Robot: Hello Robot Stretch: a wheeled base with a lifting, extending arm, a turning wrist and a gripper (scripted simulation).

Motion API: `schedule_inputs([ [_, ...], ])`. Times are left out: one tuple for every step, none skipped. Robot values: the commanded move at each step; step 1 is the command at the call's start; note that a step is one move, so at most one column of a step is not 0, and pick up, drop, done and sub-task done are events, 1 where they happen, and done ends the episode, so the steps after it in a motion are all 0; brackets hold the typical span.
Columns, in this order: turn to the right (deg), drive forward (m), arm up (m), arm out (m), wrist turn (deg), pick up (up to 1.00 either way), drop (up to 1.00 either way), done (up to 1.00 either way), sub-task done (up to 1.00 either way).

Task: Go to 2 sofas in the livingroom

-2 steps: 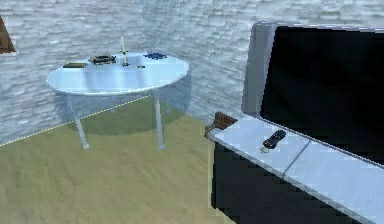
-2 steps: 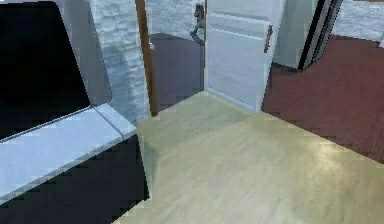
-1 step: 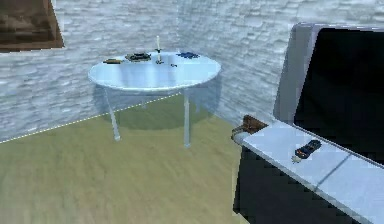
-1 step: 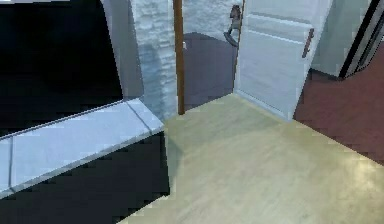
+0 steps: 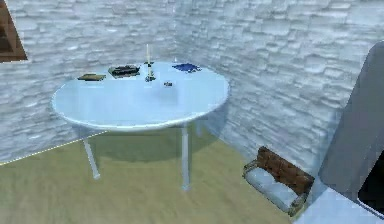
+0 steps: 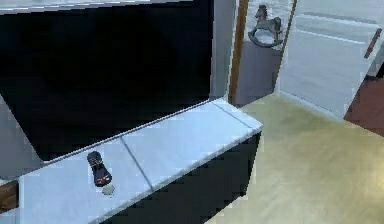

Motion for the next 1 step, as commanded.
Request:
schedule_inputs([
  [27.0, 0.0, 0.0, 0.0, 0.0, 0.0, 0.0, 0.0, 0.0],
])
